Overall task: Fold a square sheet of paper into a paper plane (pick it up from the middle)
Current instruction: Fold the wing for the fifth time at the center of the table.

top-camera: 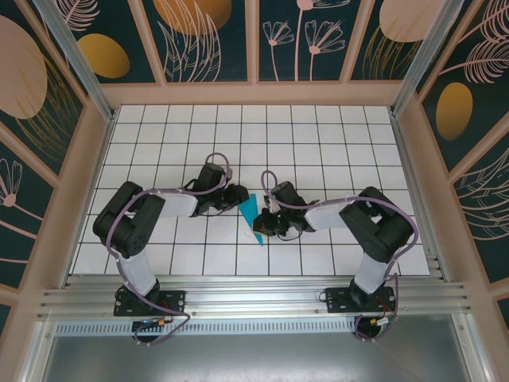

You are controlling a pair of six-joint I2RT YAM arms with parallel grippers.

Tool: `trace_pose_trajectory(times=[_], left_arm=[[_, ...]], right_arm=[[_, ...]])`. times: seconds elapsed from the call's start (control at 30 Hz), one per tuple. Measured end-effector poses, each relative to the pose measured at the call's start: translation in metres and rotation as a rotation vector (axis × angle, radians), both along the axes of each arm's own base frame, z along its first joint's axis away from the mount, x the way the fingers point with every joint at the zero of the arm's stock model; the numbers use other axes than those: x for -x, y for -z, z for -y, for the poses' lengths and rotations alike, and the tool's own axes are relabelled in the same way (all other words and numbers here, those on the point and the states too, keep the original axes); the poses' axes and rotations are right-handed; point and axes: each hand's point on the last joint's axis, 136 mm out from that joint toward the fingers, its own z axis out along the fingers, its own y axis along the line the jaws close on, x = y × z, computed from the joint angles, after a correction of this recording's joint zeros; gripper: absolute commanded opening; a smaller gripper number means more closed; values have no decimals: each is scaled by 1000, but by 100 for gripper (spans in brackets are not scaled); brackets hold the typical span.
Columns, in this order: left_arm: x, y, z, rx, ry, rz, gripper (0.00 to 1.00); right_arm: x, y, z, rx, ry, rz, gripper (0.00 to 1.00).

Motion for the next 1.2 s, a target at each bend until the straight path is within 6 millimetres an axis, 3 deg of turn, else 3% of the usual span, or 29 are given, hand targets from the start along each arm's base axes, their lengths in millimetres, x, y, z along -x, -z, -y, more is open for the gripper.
trace_pose_trajectory(times=[0.17,0.27,0.47,0.7,1.07,1.2], left_arm=[[2,-27,1,53,-12,33,33],[9,-31,1,75,-13,31,32],[24,-22,14,91,25,4,32],[32,16,11,44,11,-53,30],[28,18,9,-15,2,-24,32],[15,17,1,-35,-21,1,33]], right_arm=[[0,0,-2,-13,-6,2,5],[0,0,-4,-23,-9,0,5],[0,0,-5,-26,-11,0,5],[0,0,-5,-30,-13,0,4],[0,1,-5,-30,-17,1,4],[0,1,-5,-29,-25,9,5]])
